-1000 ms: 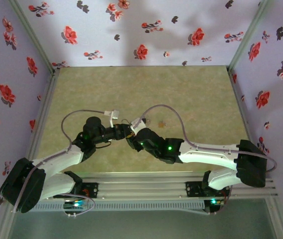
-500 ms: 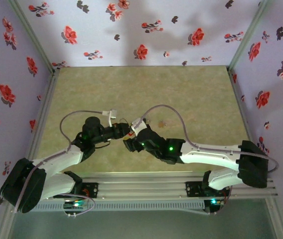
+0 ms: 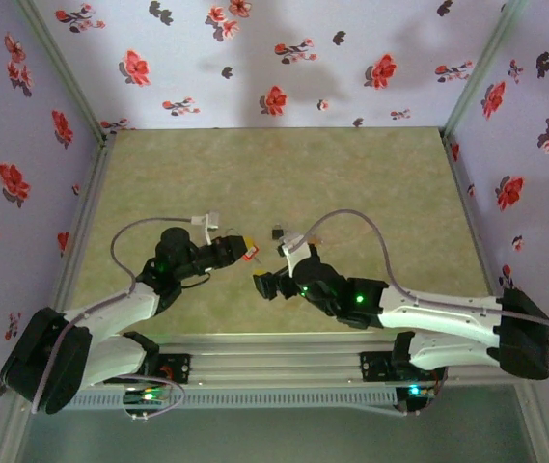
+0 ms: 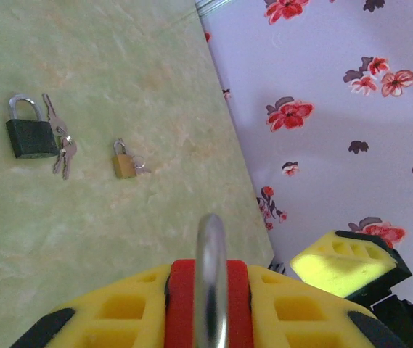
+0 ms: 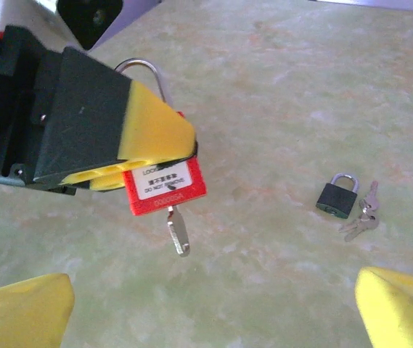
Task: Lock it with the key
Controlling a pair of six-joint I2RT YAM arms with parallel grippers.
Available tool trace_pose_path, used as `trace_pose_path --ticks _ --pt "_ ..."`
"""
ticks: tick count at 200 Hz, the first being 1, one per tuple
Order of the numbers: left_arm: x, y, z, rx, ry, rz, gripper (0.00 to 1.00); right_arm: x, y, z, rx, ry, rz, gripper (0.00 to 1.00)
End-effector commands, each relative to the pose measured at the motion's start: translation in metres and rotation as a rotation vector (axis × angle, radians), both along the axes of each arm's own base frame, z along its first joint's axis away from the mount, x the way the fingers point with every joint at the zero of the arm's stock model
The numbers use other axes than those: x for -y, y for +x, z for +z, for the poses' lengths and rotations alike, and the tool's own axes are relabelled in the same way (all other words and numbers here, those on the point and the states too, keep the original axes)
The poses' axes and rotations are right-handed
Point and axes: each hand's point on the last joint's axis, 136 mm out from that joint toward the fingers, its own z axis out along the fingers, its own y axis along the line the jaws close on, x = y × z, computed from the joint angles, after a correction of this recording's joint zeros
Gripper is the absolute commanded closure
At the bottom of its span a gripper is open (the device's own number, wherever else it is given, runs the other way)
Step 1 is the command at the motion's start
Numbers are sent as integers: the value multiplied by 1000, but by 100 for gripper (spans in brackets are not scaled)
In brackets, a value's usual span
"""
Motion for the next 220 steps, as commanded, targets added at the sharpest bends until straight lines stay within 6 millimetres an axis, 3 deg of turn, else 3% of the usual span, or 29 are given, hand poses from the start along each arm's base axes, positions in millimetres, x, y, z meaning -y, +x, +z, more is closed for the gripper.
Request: trace_pose_path --ticks 1,73,146,174,220 --pt "-2 6 12 30 -61 25 100 14 6 7 -31 100 -123 0" --pt "5 22 0 -78 -189 75 100 61 14 7 -199 482 -434 0" --pt "29 20 -13 -118 -191 135 100 106 16 -19 -324 823 -669 1" --pt "37 24 -21 -157 -220 149 100 106 17 -24 -363 871 -705 4" --pt "58 26 -26 -199 -265 149 100 87 20 -29 -426 912 -715 11"
